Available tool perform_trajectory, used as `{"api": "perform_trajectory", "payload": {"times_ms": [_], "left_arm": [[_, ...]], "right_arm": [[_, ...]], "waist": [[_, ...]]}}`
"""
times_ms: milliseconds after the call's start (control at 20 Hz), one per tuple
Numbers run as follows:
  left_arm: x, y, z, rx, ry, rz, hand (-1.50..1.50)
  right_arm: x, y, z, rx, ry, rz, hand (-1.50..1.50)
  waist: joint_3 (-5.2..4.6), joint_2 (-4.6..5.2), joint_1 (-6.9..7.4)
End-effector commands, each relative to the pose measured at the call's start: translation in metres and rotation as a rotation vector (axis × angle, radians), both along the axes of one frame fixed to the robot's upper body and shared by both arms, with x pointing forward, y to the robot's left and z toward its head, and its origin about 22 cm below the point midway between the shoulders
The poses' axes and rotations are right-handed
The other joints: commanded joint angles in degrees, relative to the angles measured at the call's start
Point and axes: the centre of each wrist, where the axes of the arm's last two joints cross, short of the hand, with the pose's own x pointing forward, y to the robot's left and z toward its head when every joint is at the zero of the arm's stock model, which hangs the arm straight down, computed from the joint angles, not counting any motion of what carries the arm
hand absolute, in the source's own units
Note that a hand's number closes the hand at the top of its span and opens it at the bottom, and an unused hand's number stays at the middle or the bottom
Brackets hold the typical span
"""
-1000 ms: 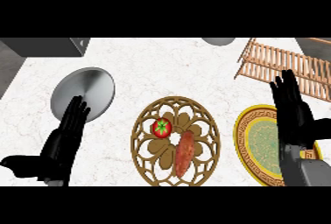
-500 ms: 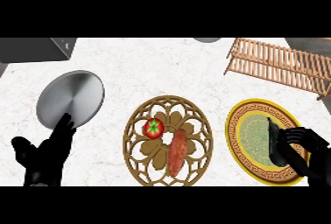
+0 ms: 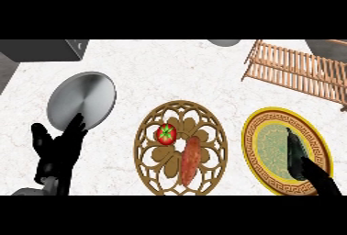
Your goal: Pick the sweet potato from the placemat and place it in the tiered shelf
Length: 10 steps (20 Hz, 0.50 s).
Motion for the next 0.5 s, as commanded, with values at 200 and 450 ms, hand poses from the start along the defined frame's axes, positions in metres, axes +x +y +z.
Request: {"api": "perform_trajectory", "payload": {"times_ms": [200, 450], "left_arm": [[0.015, -0.017, 0.004, -0.021, 0.003, -0.027, 0.0], [0.013, -0.001, 0.003, -0.011, -0.002, -0.055, 0.0]], "right_arm": [[-0.026, 0.045, 0.077, -0.005, 0.117, 0.174, -1.5], [-0.005, 0.062, 0.099, -0.073, 0.248, 0.158, -1.5]], "waist": [[-0.11, 0.21, 1.25], [-0.17, 0.53, 2.77]]}}
